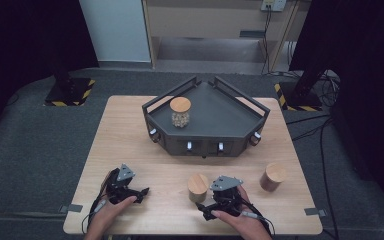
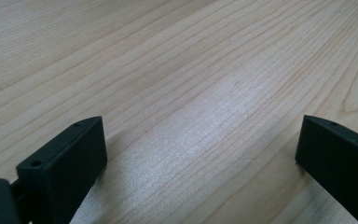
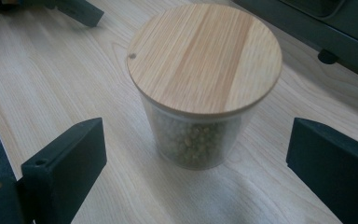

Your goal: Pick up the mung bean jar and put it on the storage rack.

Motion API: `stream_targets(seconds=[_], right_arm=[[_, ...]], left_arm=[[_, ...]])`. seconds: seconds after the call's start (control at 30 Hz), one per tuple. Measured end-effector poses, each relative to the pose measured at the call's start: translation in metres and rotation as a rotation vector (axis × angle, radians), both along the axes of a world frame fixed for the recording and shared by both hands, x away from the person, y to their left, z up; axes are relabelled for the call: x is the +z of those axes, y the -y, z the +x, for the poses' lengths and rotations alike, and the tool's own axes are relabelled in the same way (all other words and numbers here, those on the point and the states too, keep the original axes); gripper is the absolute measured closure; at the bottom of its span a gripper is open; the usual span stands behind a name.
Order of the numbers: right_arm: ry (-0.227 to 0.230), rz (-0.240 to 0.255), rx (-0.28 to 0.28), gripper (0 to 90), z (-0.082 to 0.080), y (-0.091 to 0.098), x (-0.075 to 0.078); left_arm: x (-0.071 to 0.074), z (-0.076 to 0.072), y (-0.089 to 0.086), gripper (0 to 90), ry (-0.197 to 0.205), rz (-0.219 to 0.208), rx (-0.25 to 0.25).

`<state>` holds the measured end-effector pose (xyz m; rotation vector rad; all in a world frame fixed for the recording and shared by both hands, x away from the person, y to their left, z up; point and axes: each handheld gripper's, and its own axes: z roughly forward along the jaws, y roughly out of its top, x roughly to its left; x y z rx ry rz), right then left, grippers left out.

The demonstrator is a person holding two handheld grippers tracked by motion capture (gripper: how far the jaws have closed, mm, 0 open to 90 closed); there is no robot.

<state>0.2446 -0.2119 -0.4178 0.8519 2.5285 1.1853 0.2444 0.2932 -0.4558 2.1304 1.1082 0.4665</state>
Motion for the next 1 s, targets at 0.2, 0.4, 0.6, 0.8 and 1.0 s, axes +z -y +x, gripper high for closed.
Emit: stream_targets(seconds=[0.2, 0.4, 0.6, 0.8, 1.0], right_arm=[[-0.005, -0.007, 0.003, 6.4, 0.004, -0.009, 0.0], [-0.01, -0.017, -0.001, 8.5, 0.007, -0.014, -0.001], [-0.018, -0.015, -0.013, 12.3, 0.011, -0.019, -0.003], [-0.015, -0.017, -0.023, 16.4, 0.012, -0.025, -0.005], [-0.001, -0.023, -0.038, 20.6, 0.011, -0.032, -0.005]], left_arm=[[0.0, 0.0, 0.0, 0.5, 0.0, 0.0, 0.0], [0.0, 0.0, 0.0, 0.4, 0.0, 0.0, 0.0], [0.0, 0.0, 0.0, 0.4, 0.0, 0.0, 0.0], [0.0, 0.0, 0.0, 0.4, 0.0, 0.0, 0.0], [0.0, 0.0, 0.0, 0.4, 0.0, 0.0, 0.0]])
